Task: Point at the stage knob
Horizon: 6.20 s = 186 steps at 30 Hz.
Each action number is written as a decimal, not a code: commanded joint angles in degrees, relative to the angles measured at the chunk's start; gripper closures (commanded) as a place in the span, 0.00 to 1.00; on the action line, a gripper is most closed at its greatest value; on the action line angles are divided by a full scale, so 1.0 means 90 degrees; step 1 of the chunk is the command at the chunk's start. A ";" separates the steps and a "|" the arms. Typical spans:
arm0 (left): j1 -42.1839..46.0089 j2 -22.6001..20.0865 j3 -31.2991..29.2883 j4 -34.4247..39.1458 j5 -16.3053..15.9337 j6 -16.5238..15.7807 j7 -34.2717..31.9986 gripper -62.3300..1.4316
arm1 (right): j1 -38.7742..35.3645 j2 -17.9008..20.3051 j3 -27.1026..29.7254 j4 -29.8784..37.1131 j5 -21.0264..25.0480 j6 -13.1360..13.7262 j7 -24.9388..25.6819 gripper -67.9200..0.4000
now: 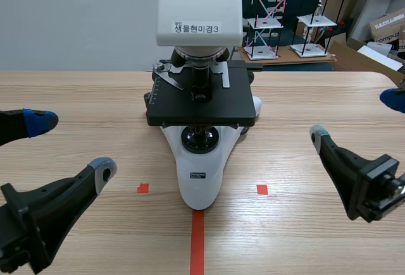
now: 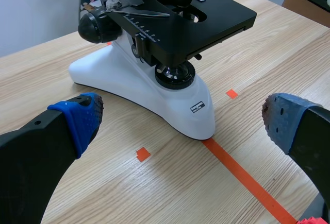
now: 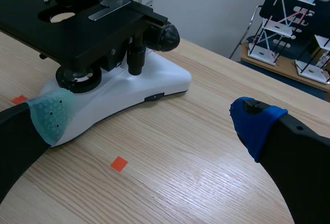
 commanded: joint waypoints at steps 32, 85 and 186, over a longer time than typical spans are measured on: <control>-0.0002 0.0032 -0.0041 0.0032 -0.0032 0.0002 -0.0087 0.00 | 0.0223 0.0049 0.0078 0.0078 -0.0100 0.0092 -0.0068 0.26; -0.0002 0.0029 -0.0041 0.0032 -0.0034 0.0000 -0.0087 0.00 | 0.5527 -0.0697 -0.2897 -0.5253 -0.1804 0.0835 0.1518 0.99; -0.0002 0.0032 -0.0041 0.0032 -0.0032 0.0000 -0.0087 0.00 | 0.5680 -0.0867 -0.3257 -0.5440 -0.2006 0.0476 0.1673 0.99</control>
